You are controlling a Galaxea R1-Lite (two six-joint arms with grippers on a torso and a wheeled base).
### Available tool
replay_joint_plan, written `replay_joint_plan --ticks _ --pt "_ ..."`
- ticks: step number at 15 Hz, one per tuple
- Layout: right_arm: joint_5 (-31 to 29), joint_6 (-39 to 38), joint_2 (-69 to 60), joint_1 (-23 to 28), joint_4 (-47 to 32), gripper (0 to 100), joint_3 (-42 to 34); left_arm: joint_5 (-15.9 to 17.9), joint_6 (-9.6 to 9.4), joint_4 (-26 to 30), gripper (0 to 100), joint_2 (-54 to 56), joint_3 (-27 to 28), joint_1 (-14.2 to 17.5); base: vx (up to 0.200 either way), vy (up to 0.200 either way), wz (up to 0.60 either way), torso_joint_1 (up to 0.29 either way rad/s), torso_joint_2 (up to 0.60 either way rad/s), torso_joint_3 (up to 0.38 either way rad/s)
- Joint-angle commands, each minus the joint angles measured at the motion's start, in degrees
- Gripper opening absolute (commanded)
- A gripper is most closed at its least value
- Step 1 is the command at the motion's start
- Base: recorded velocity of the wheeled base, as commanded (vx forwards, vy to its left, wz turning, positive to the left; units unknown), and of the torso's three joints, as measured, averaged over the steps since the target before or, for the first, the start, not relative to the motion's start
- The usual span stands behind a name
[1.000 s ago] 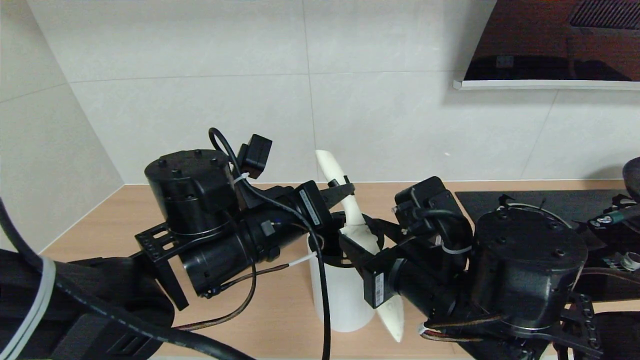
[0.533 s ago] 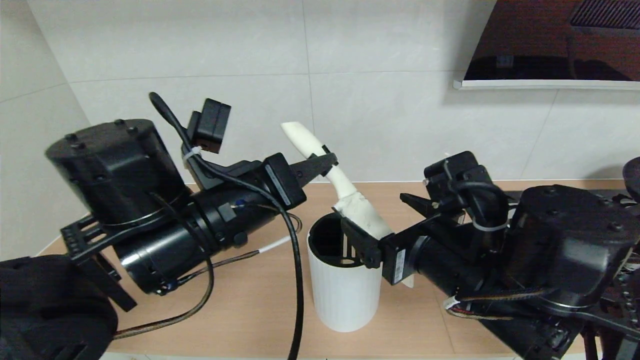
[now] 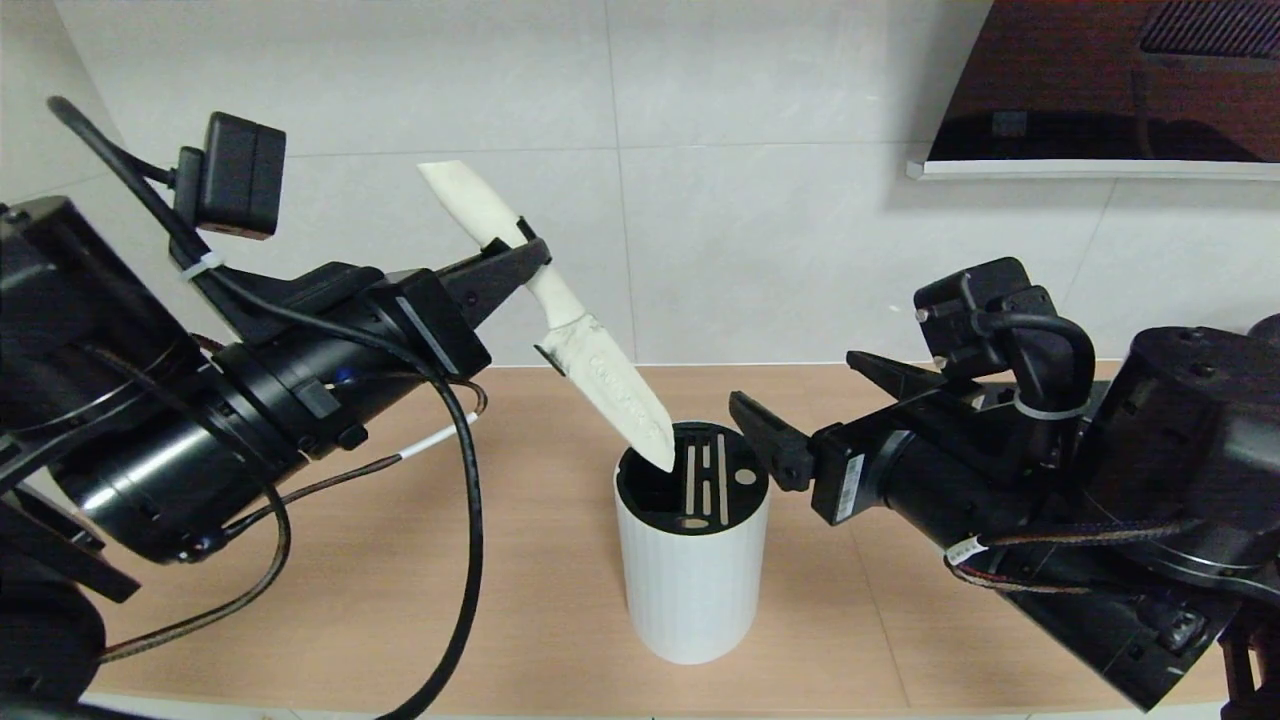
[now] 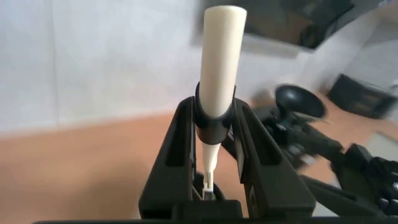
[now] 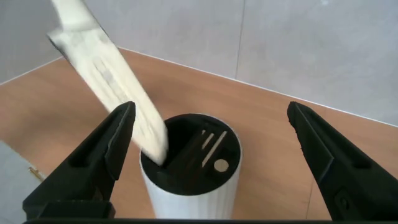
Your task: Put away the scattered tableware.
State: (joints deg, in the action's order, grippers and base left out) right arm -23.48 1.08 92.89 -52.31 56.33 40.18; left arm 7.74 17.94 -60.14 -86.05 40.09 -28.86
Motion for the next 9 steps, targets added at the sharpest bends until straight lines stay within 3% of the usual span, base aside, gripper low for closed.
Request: replay_joint_plan --ticks 1,6,9 --pt "-0.08 0.06 0.10 0.01 0.01 100 -0.01 0.08 -1.42 -2.44 0 0.18 -1.34 0.29 0.000 0.000 0.00 0.000 0.00 0.000" --pt "-0.08 0.06 0.54 0.01 0.01 100 -0.37 4.12 -9.51 -5.34 0 -1.05 -5.38 0.11 0.000 0.000 0.00 0.000 0.00 0.000" --pt "-0.08 0.06 0.54 0.01 0.09 100 -0.37 4.21 -9.95 -9.91 0 -3.95 -6.26 -0.50 0.000 0.000 0.00 0.000 0.00 0.000"
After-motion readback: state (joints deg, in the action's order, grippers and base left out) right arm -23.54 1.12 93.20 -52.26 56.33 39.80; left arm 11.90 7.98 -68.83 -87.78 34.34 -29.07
